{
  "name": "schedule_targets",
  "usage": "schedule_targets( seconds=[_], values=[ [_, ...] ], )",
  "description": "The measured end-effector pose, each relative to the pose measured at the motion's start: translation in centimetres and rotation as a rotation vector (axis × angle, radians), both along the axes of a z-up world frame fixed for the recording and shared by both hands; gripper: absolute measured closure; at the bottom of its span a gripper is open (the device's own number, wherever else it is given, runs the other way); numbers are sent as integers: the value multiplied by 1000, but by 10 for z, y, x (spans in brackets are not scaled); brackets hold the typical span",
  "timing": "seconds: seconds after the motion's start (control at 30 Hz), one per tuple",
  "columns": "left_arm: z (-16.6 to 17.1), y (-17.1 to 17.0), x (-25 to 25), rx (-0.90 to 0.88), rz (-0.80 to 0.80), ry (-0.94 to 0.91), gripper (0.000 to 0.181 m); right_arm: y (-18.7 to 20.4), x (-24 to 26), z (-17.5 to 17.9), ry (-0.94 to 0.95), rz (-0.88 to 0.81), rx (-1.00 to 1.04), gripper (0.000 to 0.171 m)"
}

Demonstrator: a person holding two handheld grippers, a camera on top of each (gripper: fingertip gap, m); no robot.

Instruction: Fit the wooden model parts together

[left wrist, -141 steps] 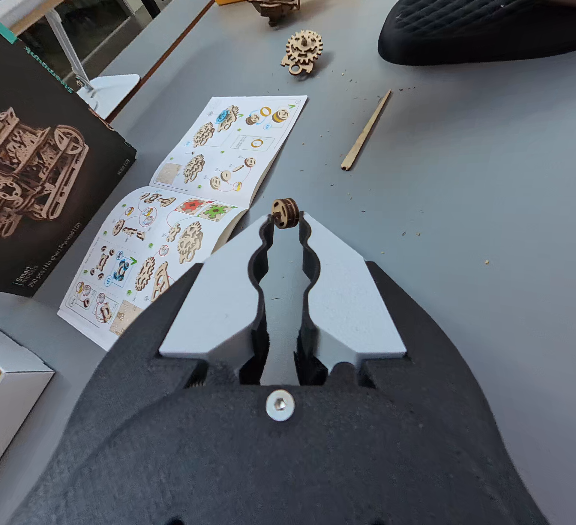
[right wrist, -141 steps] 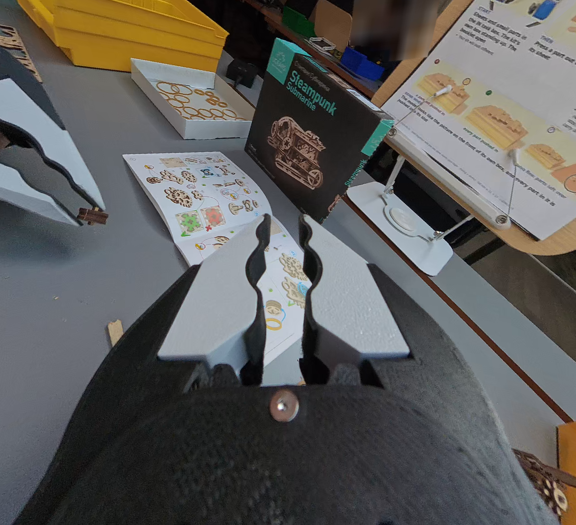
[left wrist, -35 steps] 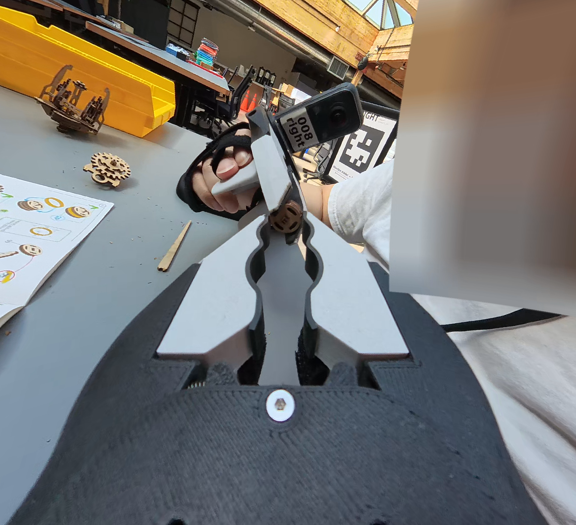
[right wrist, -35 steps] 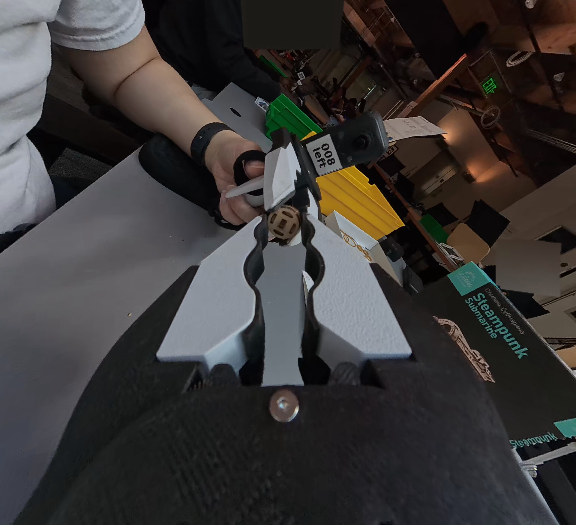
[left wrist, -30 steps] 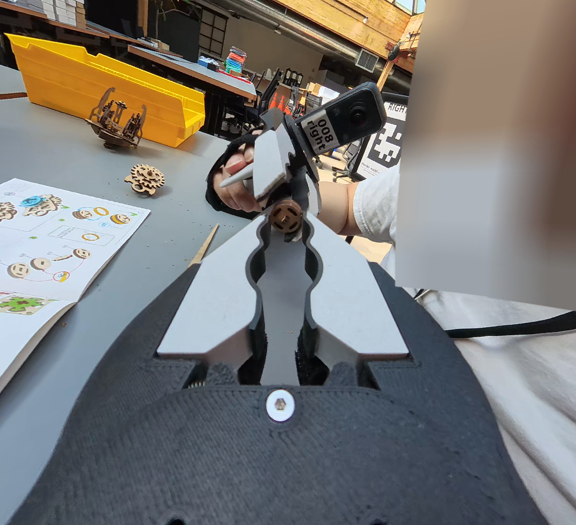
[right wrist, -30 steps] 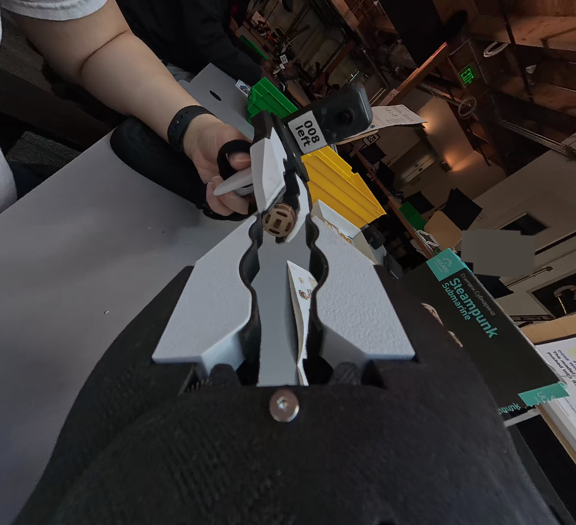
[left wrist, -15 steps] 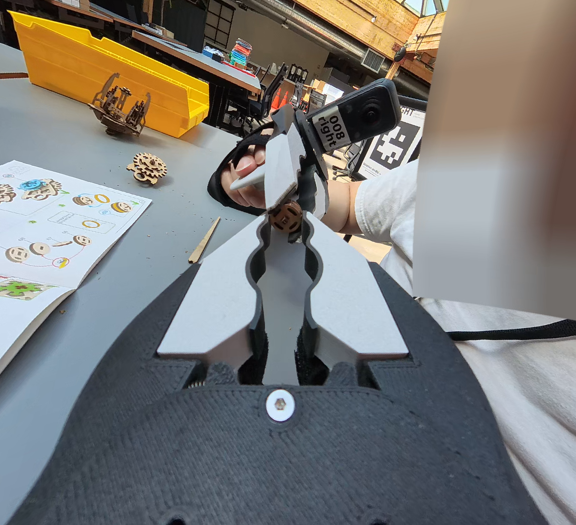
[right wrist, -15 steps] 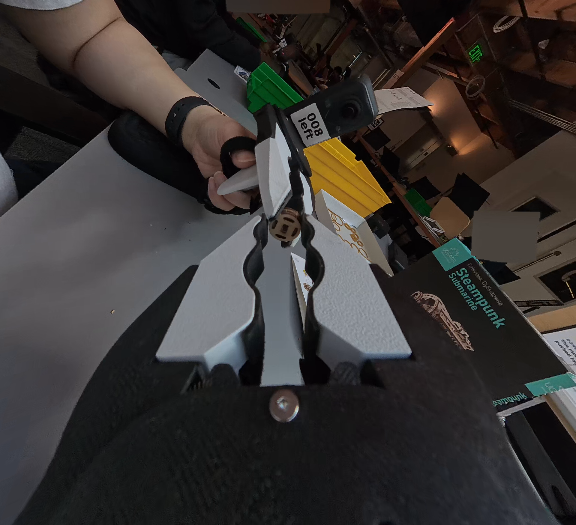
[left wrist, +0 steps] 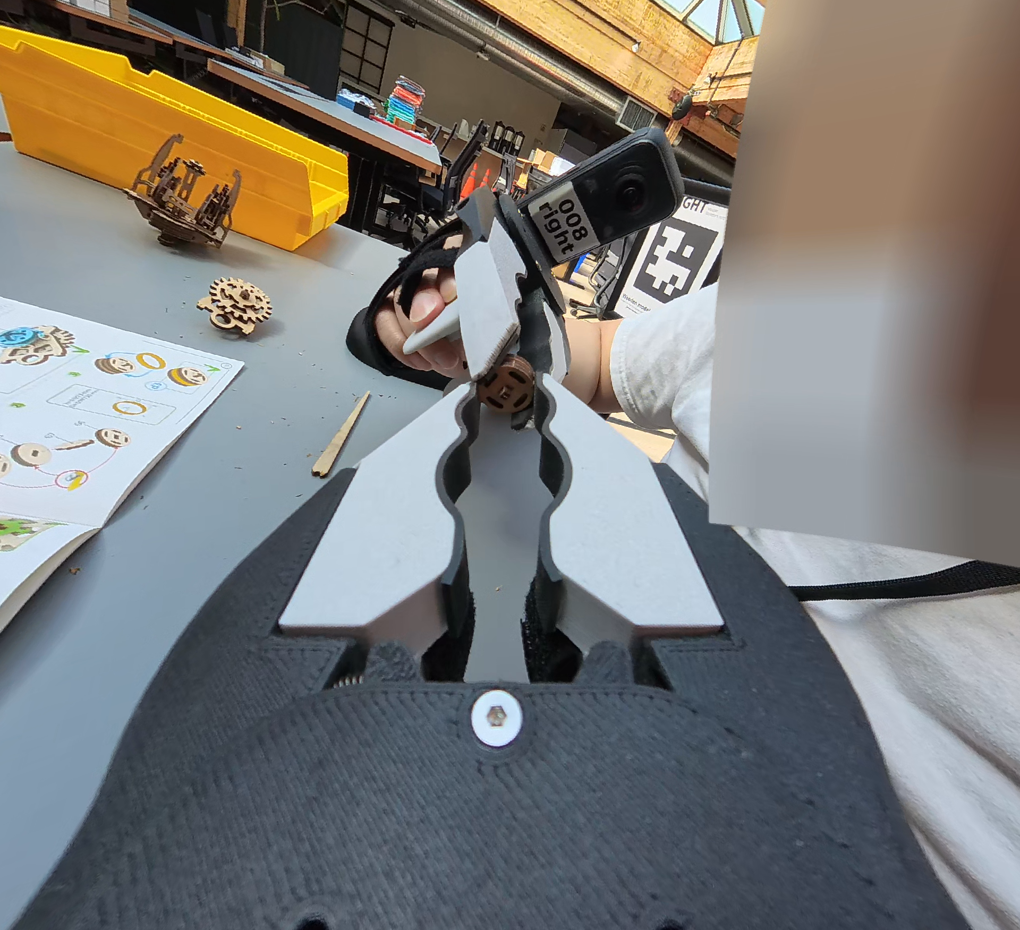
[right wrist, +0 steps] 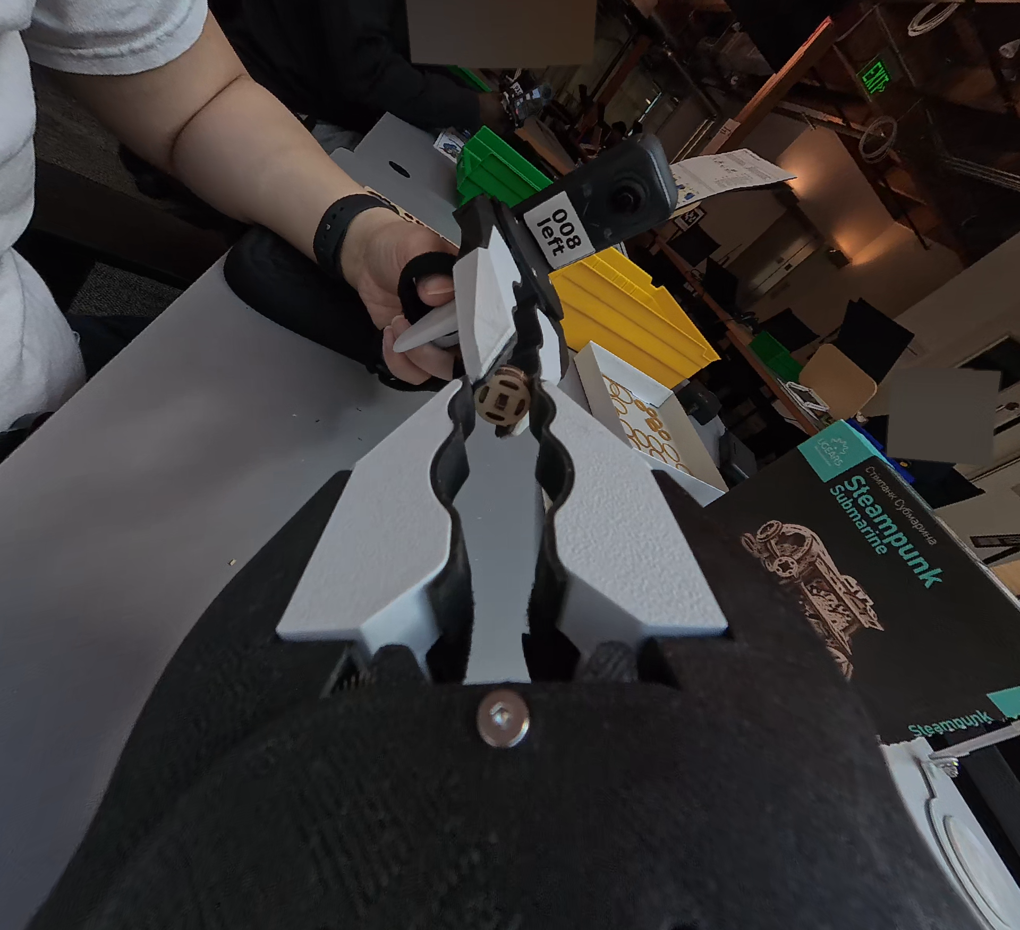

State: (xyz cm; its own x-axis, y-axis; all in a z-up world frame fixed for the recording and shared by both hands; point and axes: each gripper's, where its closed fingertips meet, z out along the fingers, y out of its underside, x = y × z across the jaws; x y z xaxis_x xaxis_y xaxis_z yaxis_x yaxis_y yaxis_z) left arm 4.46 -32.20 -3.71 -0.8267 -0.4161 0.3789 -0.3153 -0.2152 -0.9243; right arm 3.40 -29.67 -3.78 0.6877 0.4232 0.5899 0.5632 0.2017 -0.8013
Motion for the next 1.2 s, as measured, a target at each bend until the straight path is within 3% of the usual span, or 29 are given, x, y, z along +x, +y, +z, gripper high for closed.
schedule_targets(
  seconds=[0.4,0.8,1.2],
  values=[
    [2,6,5,-24,40,4,164,6,4,2,74,-12,3,149],
    [6,-1,-3,133,77,-212,164,1,-1,5,-1,-2,55,148],
    [3,0,-2,65,34,-104,164,1,-1,5,-114,-38,119,153]
  ],
)
